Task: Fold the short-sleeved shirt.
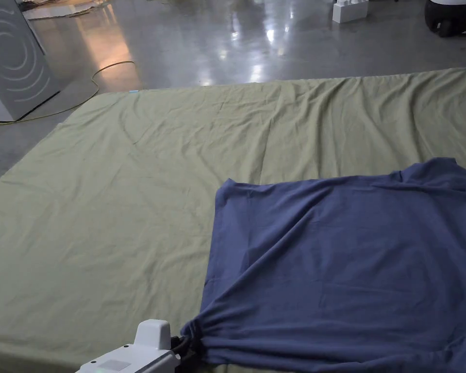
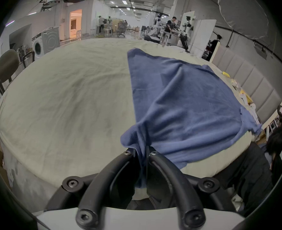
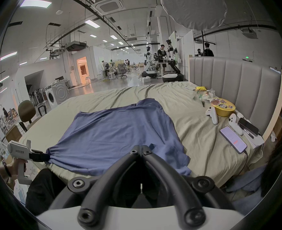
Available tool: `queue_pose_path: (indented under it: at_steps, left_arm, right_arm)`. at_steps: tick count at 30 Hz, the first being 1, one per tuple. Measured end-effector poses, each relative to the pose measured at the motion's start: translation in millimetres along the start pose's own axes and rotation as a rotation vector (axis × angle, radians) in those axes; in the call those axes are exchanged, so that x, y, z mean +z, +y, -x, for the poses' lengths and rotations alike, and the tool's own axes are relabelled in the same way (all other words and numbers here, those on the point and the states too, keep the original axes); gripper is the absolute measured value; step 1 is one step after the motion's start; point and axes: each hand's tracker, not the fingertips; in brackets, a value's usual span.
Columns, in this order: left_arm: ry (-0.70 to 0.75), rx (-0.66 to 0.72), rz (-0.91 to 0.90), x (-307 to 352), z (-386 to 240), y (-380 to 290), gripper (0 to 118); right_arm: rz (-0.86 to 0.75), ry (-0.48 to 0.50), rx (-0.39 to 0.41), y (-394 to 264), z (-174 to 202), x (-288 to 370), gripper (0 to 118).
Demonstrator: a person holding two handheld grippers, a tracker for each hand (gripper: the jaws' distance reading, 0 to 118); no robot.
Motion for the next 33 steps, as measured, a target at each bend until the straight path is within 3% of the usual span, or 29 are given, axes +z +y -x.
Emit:
queue_pose_path:
  at_steps: [3,8,11,12,15,20,23,24,26,28,31,33]
  left_arm:
    - [0.028,-0.08,0.032,-6,-12,-2,8]
    - [0.03,-0.035,0.104,-16,-10,8,8]
    - [0.029,-0.048,0.11,-16,-12,7,8]
    - [0.031,-0.048,0.108,-17,-11,6,8]
    - [0.034,-0.046,0.107,-18,-11,5,8]
    - [0.036,-0.045,0.111,-18,-12,6,8]
    - [0.041,-0.044,0.108,-17,-13,5,8]
    - [0.044,-0.042,0.107,-17,-15,5,8]
    - [0.048,-0.037,0.104,-16,-15,4,8]
    - [0.052,-0.036,0.102,-16,-15,4,8]
    - [0.041,-0.014,0.092,-9,-13,6,6]
    - [-0.013,0.109,0.057,3,-8,12,6]
  right_arm:
    - [0.025,-0.032,-0.008,-7,-8,0,0]
    - [0.076,-0.158,-0.054,-24,-40,-18,3]
    - [0.117,-0.19,-0.148,-39,-68,-35,58]
    - [0.13,-0.188,-0.176,-45,-76,-41,67]
    - [0.198,-0.161,-0.245,-62,-91,-61,66]
    - [0.304,-0.144,-0.173,-79,-94,-96,65]
    - [0.332,-0.095,-0.123,-86,-90,-106,50]
    - [0.355,-0.092,-0.091,-88,-88,-110,38]
    - [0.341,-0.101,-0.041,-90,-82,-111,24]
    - [0.341,-0.089,-0.058,-88,-81,-109,13]
    - [0.32,-0.102,-0.082,-83,-83,-104,9]
    - [0.284,-0.106,-0.099,-77,-82,-95,9]
